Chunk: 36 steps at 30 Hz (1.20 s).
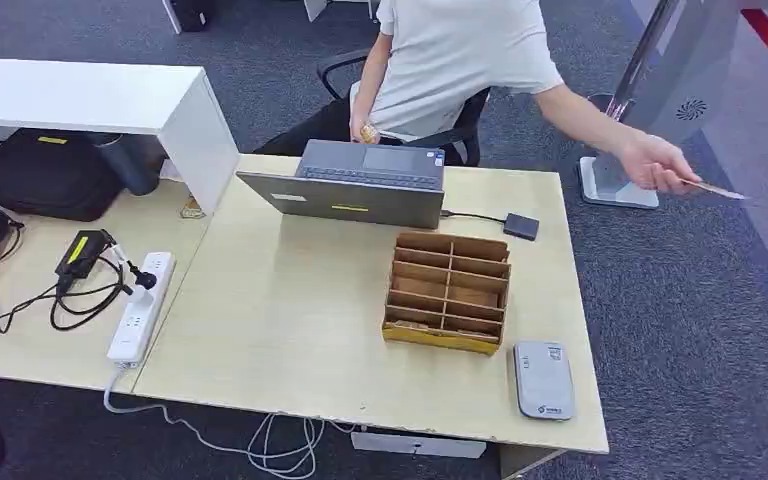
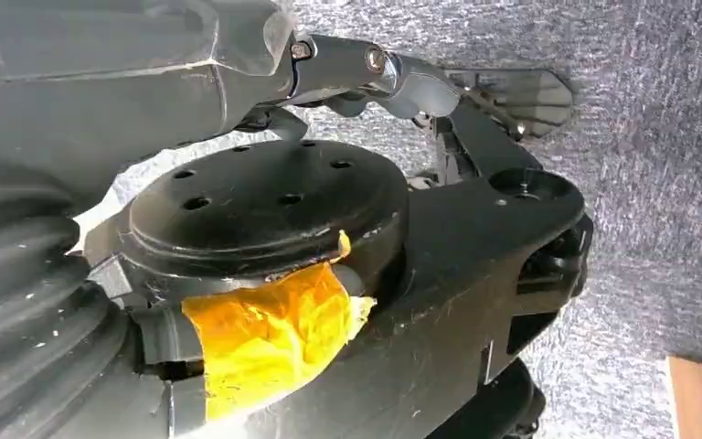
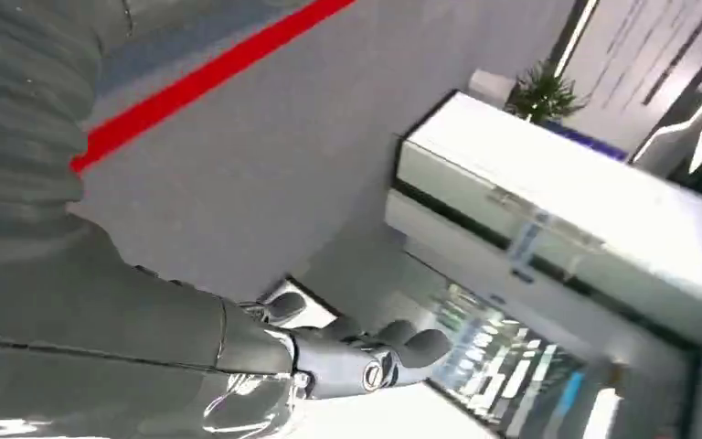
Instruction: Pass the card to the sensor for recognition and then transmit it.
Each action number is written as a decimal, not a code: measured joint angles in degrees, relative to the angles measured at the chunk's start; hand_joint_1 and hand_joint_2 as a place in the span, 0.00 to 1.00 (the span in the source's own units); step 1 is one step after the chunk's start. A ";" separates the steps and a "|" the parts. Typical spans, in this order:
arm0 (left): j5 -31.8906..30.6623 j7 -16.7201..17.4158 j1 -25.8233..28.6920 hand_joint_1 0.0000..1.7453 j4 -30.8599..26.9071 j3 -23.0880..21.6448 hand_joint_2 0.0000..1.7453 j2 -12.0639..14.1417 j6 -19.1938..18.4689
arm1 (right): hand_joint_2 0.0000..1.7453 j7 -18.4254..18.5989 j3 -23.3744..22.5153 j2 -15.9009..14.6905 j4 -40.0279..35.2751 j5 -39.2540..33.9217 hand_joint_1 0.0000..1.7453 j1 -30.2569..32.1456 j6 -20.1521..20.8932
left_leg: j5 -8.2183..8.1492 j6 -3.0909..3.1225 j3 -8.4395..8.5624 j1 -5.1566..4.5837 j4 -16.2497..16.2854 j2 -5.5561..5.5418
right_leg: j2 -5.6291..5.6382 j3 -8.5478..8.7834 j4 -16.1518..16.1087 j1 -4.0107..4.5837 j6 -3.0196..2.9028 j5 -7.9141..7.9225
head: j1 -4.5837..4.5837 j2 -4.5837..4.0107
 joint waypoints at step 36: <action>-2.34 -7.32 -0.67 0.00 0.22 -5.31 1.00 1.18 -9.49 | 1.00 14.10 71.26 24.36 -19.15 52.93 0.00 -12.54 -33.61 | 0.27 -0.30 0.06 0.16 0.00 -0.28 | -0.12 -0.02 0.08 0.11 -0.07 0.05 | -0.02 0.00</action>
